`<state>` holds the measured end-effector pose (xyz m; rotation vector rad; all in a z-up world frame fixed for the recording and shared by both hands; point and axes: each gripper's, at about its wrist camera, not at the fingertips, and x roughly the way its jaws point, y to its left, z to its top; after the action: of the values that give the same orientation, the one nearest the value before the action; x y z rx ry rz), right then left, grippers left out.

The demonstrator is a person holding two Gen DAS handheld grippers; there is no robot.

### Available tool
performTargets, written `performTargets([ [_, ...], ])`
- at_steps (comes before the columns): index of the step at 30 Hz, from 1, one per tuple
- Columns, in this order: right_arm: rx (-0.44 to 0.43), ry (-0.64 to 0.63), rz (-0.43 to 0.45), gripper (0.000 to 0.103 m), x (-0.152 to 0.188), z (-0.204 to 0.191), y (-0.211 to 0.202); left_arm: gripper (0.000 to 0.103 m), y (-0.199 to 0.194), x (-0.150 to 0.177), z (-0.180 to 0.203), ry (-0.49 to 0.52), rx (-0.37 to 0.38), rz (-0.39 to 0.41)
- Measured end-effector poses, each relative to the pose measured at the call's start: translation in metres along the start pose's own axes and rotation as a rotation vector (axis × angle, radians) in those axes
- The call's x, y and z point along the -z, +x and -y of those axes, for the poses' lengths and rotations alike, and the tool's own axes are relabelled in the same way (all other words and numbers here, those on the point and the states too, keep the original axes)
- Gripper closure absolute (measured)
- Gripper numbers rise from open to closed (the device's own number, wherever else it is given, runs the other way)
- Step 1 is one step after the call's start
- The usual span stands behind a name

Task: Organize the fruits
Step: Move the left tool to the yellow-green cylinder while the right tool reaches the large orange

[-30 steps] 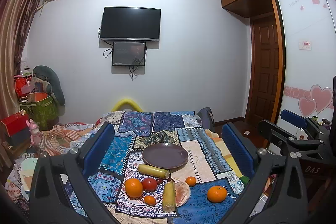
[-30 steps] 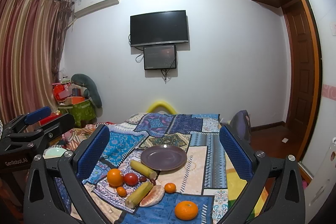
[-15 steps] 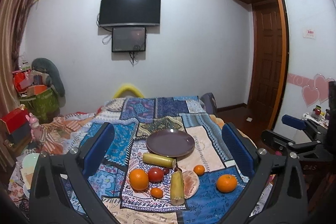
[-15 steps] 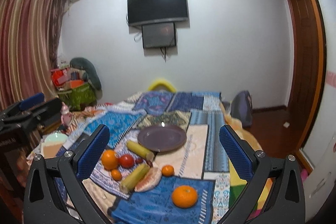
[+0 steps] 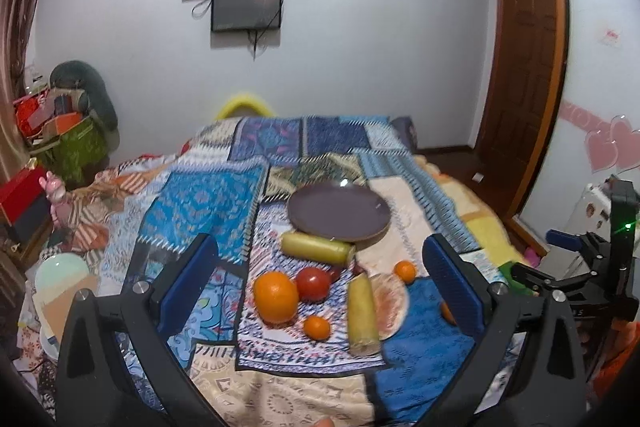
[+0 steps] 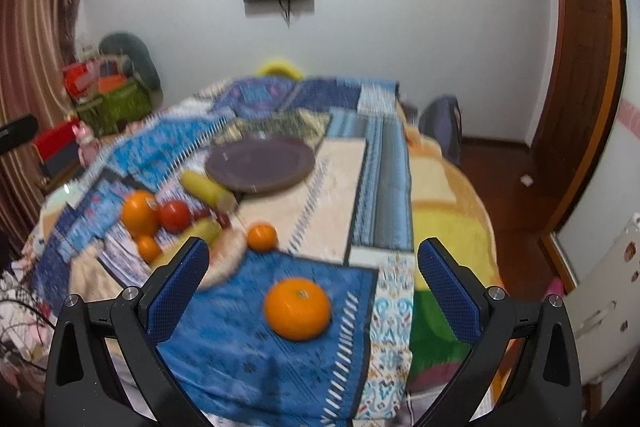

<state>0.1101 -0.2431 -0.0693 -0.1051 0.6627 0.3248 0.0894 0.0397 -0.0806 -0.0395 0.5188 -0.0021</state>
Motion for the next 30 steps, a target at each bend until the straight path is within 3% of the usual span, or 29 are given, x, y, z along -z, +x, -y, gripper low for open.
performTargets([
  [6, -0.024, 0.006, -0.13, 0.0, 0.017, 0.011, 0.033, 0.001, 0.047, 0.015, -0.015, -0.008, 0.017, -0.151],
  [8, -0.041, 0.008, -0.151, 0.001, 0.022, 0.011, 0.041, 0.015, 0.059, 0.019, -0.018, -0.007, 0.019, -0.193],
  [14, -0.086, -0.013, -0.22, 0.019, 0.033, 0.006, 0.061, 0.03, 0.095, 0.03, -0.018, -0.038, 0.086, -0.325],
  [20, -0.139, -0.001, -0.264, 0.026, 0.038, 0.005, 0.076, 0.034, 0.123, 0.04, -0.004, -0.027, 0.128, -0.413],
  [30, -0.202, 0.026, -0.289, 0.025, 0.044, -0.003, 0.093, 0.034, 0.157, 0.053, 0.024, 0.018, 0.173, -0.522],
])
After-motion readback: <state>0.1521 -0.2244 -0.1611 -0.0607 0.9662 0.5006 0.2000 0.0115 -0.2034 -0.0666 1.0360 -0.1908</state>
